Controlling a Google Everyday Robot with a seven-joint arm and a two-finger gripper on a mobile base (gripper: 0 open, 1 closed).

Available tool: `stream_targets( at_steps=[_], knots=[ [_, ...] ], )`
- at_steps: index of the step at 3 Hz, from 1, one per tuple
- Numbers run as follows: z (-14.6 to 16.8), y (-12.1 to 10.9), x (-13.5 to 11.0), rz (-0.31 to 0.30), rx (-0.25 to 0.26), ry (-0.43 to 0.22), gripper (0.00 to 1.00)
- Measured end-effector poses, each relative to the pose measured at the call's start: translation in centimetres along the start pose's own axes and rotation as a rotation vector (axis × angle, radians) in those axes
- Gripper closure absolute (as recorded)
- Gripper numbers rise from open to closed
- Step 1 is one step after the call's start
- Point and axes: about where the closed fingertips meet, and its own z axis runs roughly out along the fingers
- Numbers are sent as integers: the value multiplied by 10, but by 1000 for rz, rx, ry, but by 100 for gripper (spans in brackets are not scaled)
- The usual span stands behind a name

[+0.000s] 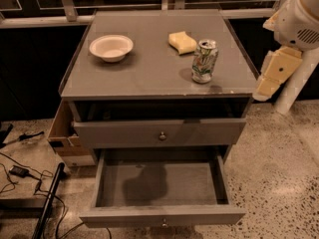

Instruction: Place 7up can into middle drawer

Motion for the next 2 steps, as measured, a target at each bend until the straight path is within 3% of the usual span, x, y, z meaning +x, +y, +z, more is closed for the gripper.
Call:
stream_targets(
  at_steps=[2],
  knots=[
    [34,-71,-2,90,61,-125,0]
  ],
)
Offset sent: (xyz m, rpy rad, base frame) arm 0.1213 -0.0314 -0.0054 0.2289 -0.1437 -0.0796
